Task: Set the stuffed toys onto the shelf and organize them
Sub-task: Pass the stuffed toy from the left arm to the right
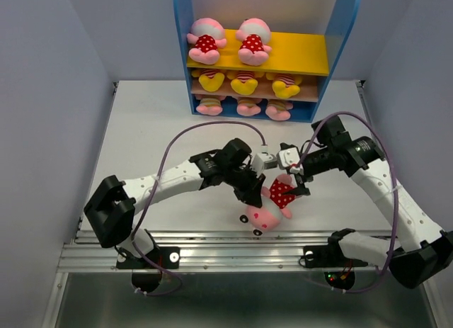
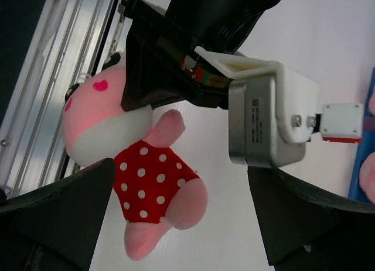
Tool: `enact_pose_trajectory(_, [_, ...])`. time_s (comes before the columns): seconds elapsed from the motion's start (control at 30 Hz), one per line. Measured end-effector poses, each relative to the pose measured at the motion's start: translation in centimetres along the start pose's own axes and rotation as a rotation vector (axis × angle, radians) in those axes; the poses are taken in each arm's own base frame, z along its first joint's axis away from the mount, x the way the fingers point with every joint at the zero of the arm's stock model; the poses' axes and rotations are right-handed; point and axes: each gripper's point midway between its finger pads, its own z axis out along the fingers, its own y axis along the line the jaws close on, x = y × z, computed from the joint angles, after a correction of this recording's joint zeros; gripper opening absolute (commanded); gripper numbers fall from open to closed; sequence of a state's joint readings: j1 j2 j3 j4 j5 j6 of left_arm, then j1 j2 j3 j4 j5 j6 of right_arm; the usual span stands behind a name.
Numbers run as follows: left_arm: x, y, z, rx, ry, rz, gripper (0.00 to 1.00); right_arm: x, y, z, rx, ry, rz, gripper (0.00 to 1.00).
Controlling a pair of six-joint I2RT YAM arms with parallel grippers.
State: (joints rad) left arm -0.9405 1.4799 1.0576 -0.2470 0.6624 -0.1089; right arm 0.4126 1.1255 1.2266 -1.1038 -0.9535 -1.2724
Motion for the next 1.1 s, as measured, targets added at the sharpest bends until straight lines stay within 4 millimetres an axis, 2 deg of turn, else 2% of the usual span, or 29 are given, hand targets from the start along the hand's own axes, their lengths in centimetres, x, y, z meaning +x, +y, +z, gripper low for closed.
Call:
enact_pose_trajectory(0.13, [0.1,-0.4,0.9,-0.01,0.064,0.016,0.02,2.9,1.5,0.7,-0.037,0.144,0.058,0.98])
enact_pose_trajectory(0.2, [0.3,-0.3,1.1,-0.019,0.081,0.023,0.02,3.8,1.7,0.6,-0.032,0.189,0.077,0.98])
enact_pose_trajectory(0.53, [0.6,-0.5,1.2,-0.038,0.084,0.054,0.02,4.6,2.0,0.9,0.02,0.215,0.134,0.99])
enact_pose_trajectory(0.93, [-0.2,-2.3,-2.1,-0.058,-0.04,0.097,0.02,4.1,0.2,1.3,0.124,0.18,0.188,0.98])
enact_pose_trajectory(1.0, [-0.2,-2.4,-2.3,-0.064,-0.049,0.096,0.02,4.0,0.1,1.4,0.127,0.173,0.196,0.93])
enact_pose_trajectory(1.1, [-0.4,-2.5,-2.6,-0.066,-0.061,0.098,0.02,3.7,0.2,1.7,0.118,0.15,0.218,0.71])
